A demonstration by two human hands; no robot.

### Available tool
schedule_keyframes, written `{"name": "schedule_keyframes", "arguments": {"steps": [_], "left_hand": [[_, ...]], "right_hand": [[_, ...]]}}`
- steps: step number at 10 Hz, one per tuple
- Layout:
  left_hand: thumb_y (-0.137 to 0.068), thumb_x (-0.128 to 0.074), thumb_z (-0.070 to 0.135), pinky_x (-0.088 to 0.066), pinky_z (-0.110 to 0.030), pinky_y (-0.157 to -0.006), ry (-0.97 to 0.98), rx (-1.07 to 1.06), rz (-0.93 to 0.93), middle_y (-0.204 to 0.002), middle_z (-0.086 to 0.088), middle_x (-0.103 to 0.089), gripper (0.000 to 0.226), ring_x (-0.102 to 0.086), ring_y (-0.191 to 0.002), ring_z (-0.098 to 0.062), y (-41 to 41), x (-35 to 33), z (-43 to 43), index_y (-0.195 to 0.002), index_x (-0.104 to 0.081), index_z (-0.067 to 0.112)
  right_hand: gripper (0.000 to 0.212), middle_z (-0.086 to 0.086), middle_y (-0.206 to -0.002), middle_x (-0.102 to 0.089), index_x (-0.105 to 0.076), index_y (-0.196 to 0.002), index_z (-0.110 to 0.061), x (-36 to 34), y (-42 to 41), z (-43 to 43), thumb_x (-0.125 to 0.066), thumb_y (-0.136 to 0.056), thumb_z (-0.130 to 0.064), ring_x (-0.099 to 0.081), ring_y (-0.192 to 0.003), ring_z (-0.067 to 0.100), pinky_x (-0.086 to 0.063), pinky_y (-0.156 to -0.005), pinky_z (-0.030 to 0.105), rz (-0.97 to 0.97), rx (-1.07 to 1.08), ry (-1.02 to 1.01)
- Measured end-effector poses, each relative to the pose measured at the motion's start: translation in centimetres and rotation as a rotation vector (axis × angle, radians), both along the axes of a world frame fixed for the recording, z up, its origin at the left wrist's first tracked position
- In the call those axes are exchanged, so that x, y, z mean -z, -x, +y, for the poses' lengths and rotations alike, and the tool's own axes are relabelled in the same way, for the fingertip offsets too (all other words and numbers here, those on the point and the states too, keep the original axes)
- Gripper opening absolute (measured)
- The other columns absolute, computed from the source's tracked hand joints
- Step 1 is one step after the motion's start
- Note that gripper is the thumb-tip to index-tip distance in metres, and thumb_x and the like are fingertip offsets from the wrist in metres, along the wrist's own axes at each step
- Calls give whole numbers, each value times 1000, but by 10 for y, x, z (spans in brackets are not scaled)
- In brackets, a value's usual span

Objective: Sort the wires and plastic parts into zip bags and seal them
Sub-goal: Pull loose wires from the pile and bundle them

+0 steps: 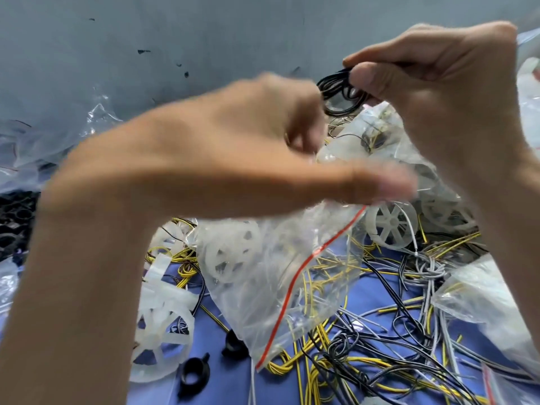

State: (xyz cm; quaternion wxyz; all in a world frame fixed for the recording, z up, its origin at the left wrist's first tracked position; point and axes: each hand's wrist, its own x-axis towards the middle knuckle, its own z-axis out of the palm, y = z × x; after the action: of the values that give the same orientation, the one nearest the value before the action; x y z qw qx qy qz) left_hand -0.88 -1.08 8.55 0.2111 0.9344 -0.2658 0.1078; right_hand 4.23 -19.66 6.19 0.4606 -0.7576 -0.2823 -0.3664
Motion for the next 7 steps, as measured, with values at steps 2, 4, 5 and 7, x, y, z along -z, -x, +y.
{"name": "schedule_keyframes", "arguments": {"steps": [2, 4, 5, 7], "left_hand": [[-75, -62, 33, -46, -26, -57, -402, 1, 79, -66, 8, -46, 24, -47, -59, -4, -14, 25, -12, -71, -38, 28], [-84, -62, 21, -48, -21, -54, 93, 32, 126, -76, 11, -63, 8, -64, -60, -7, -36, 16, 24, -83, -56, 26], [-85, -64, 13, -43, -13, -49, 239, 63, 73, -73, 11, -62, 16, -61, -53, -6, -38, 14, 26, -79, -60, 28], [-73, -52, 12, -33, -16, -44, 266, 54, -41, -57, 1, -60, 26, -49, -47, -6, -39, 13, 23, -66, -71, 28]], "right_hand": [[9, -20, -71, -71, -69, -89, -21, -4, 6, -2, -71, -81, -18, -68, -67, 4, -52, -65, 14, 135, -108, -173], [10, -6, -57, -67, -73, -81, -13, -7, 24, 10, -72, -77, -22, -55, -48, 2, -40, -49, 12, 234, -368, 65], [9, -1, -58, -67, -76, -79, -20, 3, 23, 24, -77, -73, -27, -57, -50, 6, -42, -51, 17, 208, -239, 315], [29, 9, -100, -70, -73, -107, -16, 23, 13, 41, -72, -81, -31, -61, -85, 19, -45, -80, 30, 108, -125, 760]]}}
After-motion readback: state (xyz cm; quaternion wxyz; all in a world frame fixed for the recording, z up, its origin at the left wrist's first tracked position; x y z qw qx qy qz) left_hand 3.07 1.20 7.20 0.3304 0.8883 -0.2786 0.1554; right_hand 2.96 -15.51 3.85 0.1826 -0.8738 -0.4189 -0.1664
